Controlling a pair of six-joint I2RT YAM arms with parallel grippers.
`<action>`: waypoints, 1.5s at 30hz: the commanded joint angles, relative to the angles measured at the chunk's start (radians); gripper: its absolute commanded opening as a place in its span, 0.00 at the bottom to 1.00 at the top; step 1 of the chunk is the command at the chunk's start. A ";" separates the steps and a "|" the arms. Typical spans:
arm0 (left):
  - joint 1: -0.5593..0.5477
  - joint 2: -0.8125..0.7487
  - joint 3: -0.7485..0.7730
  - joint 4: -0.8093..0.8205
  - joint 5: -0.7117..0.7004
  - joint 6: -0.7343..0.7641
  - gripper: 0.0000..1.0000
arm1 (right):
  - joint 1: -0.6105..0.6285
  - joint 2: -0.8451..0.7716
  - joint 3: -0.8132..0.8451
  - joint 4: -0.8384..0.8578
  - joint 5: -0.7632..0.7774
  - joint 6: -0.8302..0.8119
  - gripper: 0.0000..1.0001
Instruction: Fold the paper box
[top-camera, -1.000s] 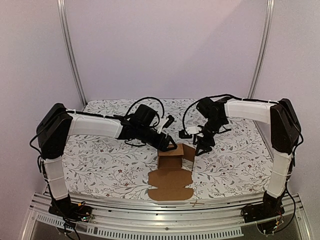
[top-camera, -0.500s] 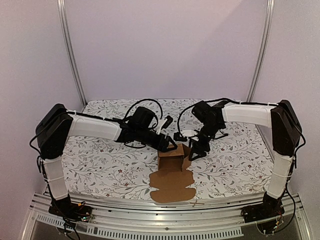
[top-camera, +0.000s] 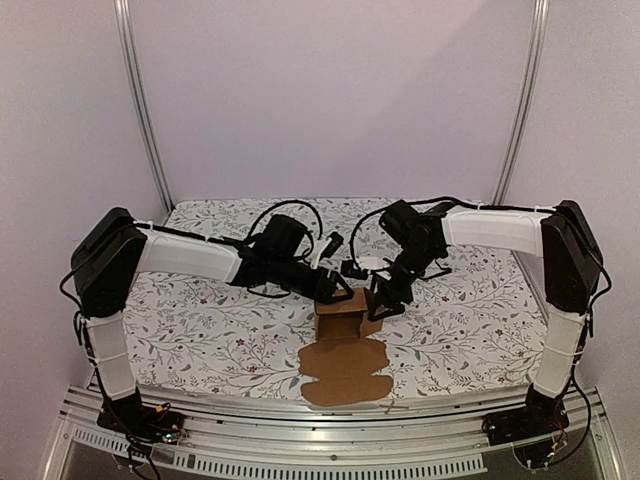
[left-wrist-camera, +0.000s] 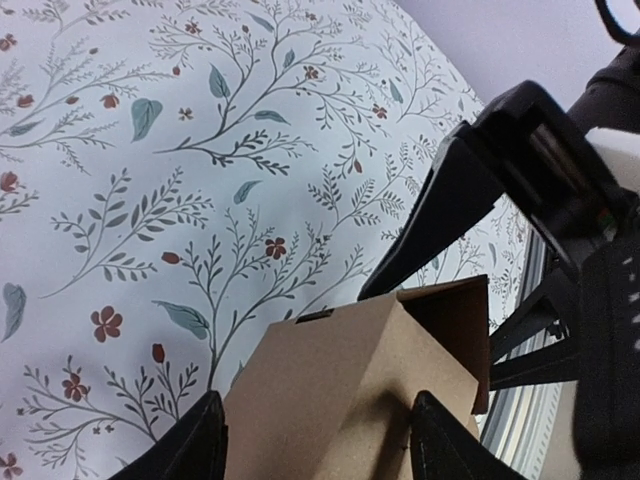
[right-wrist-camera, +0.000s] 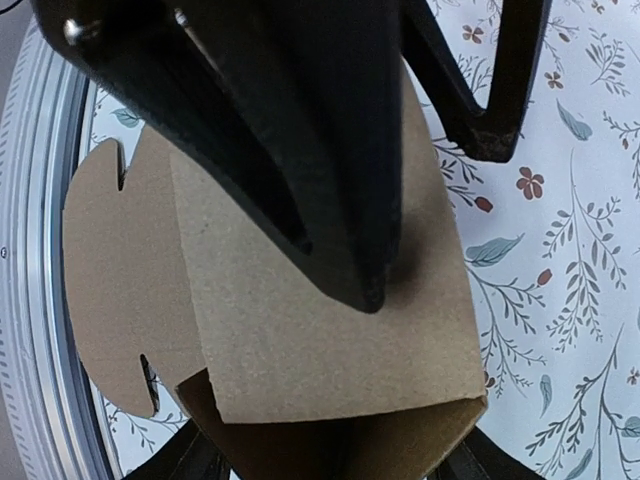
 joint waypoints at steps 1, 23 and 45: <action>0.017 -0.011 -0.015 0.004 0.012 -0.017 0.62 | 0.022 -0.031 -0.074 0.102 0.023 0.047 0.65; 0.022 0.045 -0.012 0.129 0.092 -0.154 0.59 | 0.060 -0.148 -0.314 0.600 0.185 0.344 0.47; 0.095 0.099 -0.022 0.159 0.169 -0.193 0.53 | 0.074 -0.084 -0.314 0.761 0.201 0.137 0.58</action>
